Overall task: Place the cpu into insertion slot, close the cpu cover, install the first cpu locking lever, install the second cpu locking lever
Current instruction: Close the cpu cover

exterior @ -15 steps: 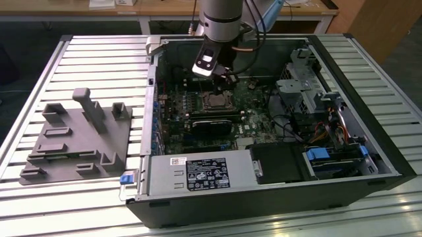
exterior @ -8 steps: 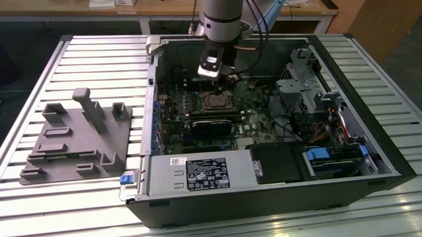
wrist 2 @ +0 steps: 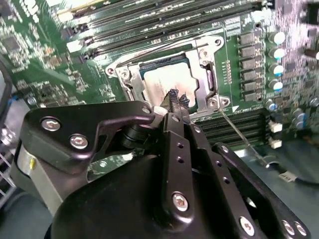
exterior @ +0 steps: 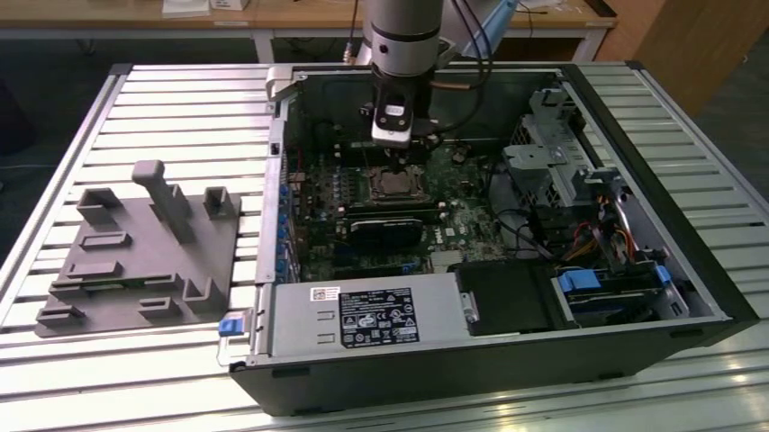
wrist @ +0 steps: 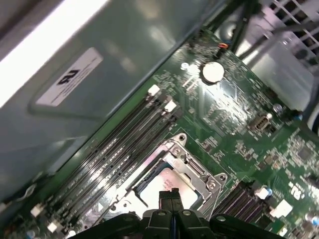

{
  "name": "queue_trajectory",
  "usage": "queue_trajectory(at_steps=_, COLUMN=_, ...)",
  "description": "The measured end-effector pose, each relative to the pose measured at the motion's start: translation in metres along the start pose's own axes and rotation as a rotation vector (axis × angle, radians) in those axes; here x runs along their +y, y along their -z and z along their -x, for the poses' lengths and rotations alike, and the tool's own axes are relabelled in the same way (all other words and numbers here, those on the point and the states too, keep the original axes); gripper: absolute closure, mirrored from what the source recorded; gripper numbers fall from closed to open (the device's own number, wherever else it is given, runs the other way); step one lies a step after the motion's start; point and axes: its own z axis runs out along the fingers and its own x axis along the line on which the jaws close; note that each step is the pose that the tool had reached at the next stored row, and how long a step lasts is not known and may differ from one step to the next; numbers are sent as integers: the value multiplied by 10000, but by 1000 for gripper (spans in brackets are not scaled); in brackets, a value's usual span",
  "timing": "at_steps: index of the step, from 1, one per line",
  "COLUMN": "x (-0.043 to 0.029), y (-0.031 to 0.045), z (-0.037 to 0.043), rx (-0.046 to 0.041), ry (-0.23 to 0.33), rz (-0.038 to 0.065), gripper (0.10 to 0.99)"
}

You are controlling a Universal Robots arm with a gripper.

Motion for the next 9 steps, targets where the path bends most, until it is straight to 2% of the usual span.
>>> queue_trajectory(at_steps=9, x=0, y=0, z=0, rx=30, ry=1634, rz=21, gripper=980)
